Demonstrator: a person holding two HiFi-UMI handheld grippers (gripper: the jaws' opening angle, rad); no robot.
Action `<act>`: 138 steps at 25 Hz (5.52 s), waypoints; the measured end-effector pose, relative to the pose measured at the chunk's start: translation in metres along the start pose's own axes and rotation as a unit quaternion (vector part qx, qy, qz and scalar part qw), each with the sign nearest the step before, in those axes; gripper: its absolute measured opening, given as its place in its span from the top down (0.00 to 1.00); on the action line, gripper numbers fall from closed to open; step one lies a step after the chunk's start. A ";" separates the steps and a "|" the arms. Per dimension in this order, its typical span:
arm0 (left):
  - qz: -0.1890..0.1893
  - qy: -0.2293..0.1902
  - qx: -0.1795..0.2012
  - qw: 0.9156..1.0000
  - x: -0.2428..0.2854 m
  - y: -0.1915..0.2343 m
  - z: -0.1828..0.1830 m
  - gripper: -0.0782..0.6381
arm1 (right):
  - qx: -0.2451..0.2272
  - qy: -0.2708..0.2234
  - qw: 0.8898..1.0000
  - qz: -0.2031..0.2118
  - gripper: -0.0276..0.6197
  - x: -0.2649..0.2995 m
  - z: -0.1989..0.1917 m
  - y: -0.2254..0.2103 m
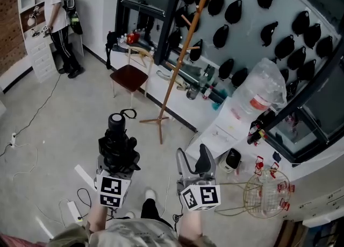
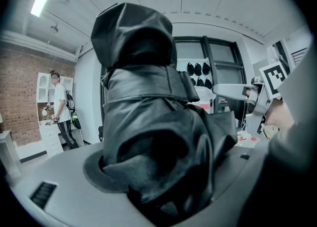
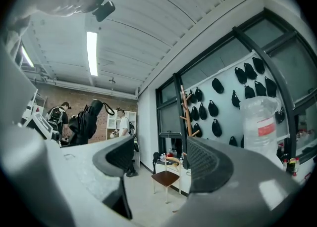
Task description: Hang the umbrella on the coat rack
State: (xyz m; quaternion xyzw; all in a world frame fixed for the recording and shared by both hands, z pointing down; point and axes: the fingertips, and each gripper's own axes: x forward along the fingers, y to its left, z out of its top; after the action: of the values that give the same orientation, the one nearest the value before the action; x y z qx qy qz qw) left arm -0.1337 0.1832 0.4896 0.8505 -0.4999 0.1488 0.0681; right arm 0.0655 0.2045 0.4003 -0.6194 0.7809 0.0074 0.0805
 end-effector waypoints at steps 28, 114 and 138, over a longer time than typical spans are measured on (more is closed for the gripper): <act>0.013 -0.016 0.020 1.000 0.236 -0.071 0.093 0.43 | 0.058 -0.017 0.984 0.166 0.45 0.155 0.029 -0.160; -0.121 -0.077 0.069 0.987 0.522 0.015 0.204 0.30 | -0.010 -0.027 0.903 0.428 0.64 0.511 0.104 -0.150; -0.165 -0.083 0.103 0.977 0.568 0.072 0.240 0.30 | -0.038 -0.013 0.939 0.342 0.64 0.607 0.106 -0.161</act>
State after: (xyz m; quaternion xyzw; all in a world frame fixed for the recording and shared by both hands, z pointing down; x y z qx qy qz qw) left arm 0.1072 -0.3874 0.4427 0.9331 -0.3386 0.1153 -0.0382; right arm 0.1000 -0.4074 0.2282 -0.3173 0.9437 0.0722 0.0592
